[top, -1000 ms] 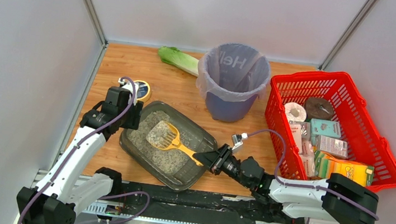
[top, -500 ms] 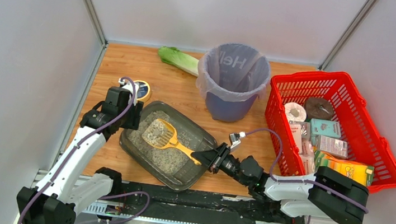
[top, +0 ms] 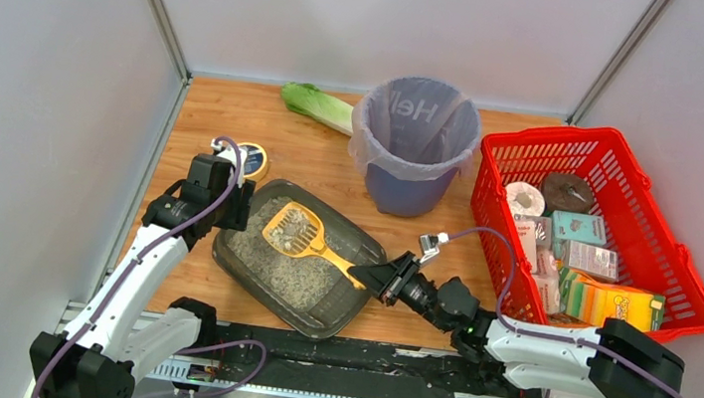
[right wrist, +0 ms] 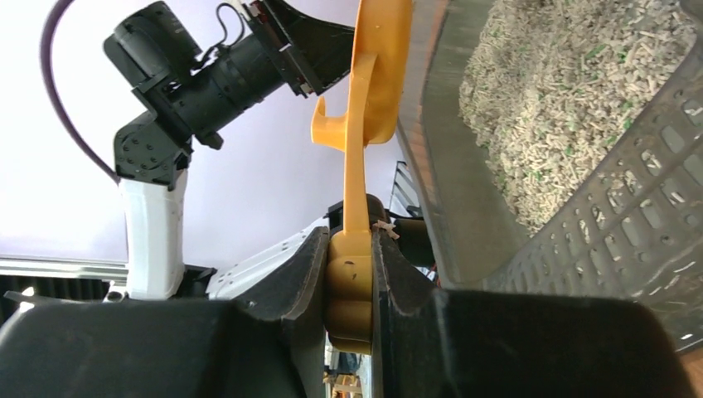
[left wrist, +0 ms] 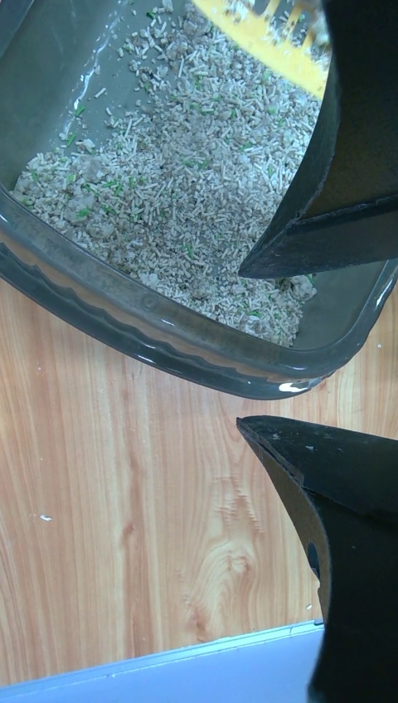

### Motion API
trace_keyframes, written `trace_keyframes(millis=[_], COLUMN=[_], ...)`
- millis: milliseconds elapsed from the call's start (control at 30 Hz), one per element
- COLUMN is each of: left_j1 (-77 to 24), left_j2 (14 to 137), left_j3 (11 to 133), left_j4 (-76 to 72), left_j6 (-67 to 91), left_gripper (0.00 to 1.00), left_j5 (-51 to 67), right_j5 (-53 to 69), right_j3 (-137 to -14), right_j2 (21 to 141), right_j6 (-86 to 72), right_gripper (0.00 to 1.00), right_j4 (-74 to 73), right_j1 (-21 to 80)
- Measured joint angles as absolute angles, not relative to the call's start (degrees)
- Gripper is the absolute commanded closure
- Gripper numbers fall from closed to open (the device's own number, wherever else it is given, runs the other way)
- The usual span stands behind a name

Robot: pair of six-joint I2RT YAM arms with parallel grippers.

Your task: Clean the litter box

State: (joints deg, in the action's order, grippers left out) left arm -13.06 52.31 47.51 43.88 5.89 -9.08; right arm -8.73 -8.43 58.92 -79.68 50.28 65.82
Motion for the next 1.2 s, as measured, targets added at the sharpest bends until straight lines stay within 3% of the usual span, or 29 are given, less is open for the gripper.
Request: trace_keyframes(millis=[467,833,1200], left_j1=[-13.06,-13.06,-13.06], left_j2=[52.31,52.34,52.66], left_j3=[47.51,47.51,47.51], left_j4=[43.88,43.86,43.86], left_j6=[5.89,5.89,5.89], left_gripper=[0.3,0.3,0.3], left_j5=[-9.08,-8.88,-8.43], right_j5=[-7.84,-8.73,-7.68], right_j3=[-7.55,-9.04,-7.31], right_j2=[63.13,56.03,62.26], right_j6=[-80.75,-79.02,-81.08], right_gripper=[1.0,1.0,1.0], right_j4=[51.92,45.8,49.54], right_j1=[65.78,65.82,65.39])
